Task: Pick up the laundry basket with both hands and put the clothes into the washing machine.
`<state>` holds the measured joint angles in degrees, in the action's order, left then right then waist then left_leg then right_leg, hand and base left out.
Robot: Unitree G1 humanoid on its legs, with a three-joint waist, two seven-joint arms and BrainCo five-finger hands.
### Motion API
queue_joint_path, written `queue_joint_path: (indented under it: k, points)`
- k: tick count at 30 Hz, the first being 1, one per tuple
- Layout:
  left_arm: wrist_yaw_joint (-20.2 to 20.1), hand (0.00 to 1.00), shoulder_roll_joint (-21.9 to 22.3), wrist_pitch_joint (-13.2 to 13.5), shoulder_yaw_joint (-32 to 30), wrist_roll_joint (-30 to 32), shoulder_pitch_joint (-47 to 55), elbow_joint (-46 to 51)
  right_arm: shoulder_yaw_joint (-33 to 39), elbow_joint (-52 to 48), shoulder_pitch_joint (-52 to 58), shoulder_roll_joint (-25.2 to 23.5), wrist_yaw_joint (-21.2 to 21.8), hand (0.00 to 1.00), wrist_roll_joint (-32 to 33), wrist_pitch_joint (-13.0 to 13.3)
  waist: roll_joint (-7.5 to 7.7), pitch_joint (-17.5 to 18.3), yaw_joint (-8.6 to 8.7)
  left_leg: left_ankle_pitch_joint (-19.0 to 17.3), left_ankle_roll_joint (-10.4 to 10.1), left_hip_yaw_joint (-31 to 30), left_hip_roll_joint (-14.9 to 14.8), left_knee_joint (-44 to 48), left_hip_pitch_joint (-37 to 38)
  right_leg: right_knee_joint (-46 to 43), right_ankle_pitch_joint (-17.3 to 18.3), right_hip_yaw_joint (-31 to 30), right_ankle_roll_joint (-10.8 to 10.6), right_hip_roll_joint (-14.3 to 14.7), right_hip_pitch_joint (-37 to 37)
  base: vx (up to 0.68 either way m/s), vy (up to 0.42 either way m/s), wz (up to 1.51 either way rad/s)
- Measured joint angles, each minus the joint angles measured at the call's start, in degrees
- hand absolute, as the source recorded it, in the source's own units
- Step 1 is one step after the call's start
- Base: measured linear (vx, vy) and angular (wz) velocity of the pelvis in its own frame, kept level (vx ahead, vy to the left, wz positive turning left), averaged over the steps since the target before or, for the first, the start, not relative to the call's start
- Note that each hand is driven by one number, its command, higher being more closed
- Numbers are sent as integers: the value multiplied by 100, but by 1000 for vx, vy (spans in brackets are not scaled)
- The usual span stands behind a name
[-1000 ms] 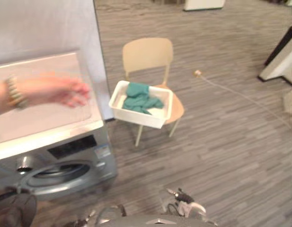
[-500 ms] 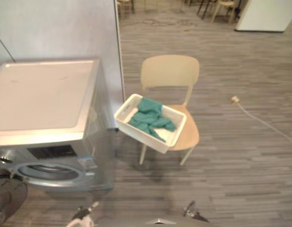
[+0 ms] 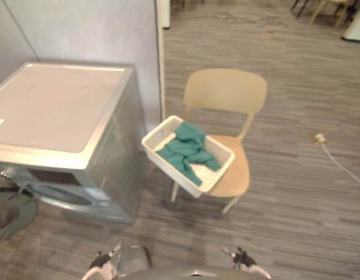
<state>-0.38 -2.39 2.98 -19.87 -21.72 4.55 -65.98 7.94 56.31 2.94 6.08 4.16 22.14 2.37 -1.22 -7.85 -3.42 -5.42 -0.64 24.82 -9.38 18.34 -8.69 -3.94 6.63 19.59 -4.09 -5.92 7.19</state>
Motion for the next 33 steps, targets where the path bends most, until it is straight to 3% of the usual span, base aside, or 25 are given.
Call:
queue_joint_path:
  k: [3,8,10,12,14,16,17,19,20,22,23,24,26,27,29,33]
  points:
    - [7,0,-114,-71,-50,190,81,-19,-473,-1083,-179,-102,-79,0,-35,54,269,-9,-98,92,192,23,285,-291,2,164,-80,-79,-55,-105,-106,56,49,1]
    - [16,0,-119,-68,-79,407,78,-30,-485,-2932,-58,-103,-80,0,-217,172,320,16,-62,112,227,66,513,-709,440,-220,-85,-219,-58,-283,-46,50,50,-1]
    - [31,0,-158,-62,-4,454,94,-31,-496,-3708,107,-131,-65,0,-300,259,339,9,-7,124,124,166,437,-1090,696,-1616,-71,-529,-192,-320,-801,-28,22,-56]
    - [53,0,-221,-61,63,455,124,-29,-461,-4191,245,-189,-61,0,-495,357,402,7,76,128,117,177,377,-1150,807,-2571,-241,-739,-610,-347,-1348,-27,8,-61]
    - [106,0,-382,-56,315,509,165,14,-305,-4581,488,-303,-111,0,-709,398,527,17,249,152,83,65,421,-1144,923,-3001,-300,-780,-624,-429,-1465,25,-22,-9]
    - [137,0,-418,-27,533,573,62,205,-57,-5068,637,-309,-216,0,-912,430,542,22,433,240,168,-213,504,-1172,930,-2953,-307,-637,-569,-542,-1326,82,-45,51]
    - [142,0,-363,42,713,619,-57,313,77,-5335,637,-280,-259,0,-911,514,470,17,446,310,211,-356,541,-1294,871,-2894,-257,-507,-262,-599,-1303,47,-34,57]
    - [145,0,-284,99,899,622,-235,405,180,-5610,571,-255,-358,0,-913,593,470,18,434,373,143,-542,617,-1471,855,-2807,265,-481,117,-693,-1302,11,-28,51]
    - [142,0,-249,121,1010,657,-326,394,170,-5771,487,-261,-418,0,-1004,619,447,29,396,410,94,-629,641,-1552,847,-2480,400,-599,101,-742,-1299,24,-77,47]
    - [149,0,-233,135,1068,884,-300,401,111,-5884,341,-283,-466,0,-1265,659,583,136,311,465,13,-687,729,-1588,852,-1729,165,-800,-43,-826,-1224,43,-138,34]
    - [169,0,-330,150,1081,1058,-248,380,22,-5895,295,-306,-473,0,-1328,678,782,265,234,506,-32,-753,877,-1596,869,-1279,-442,-798,-206,-983,-1186,99,-231,32]
    - [213,0,-348,140,1012,1192,-205,269,-74,-5890,287,-280,-462,0,-1354,687,828,373,136,585,-47,-823,920,-1631,885,-1017,-260,-736,-498,-1002,-1025,115,-249,26]
    - [273,0,-270,129,737,1190,-194,147,-244,-5883,198,-93,-434,0,-1448,686,679,481,42,694,-131,-1013,791,-1728,824,-481,-326,-480,-487,-781,-740,78,-222,41]
    - [266,0,-186,117,611,1160,-172,112,-343,-5876,167,100,-416,0,-1609,686,520,504,50,802,-166,-1225,740,-1823,724,-229,-402,-254,-461,-659,-651,31,-170,66]
    - [246,0,-129,110,474,965,-140,98,-382,-5751,93,331,-367,0,-1881,683,405,525,48,1015,-231,-1572,651,-1998,551,73,-510,155,-399,-477,-518,20,-149,84]
    - [216,0,-228,117,359,801,-1,166,-691,-5295,-491,761,-322,0,-2547,636,369,365,-86,1274,-379,-1987,416,-2158,311,282,-563,551,-320,-163,-492,-17,-133,52]
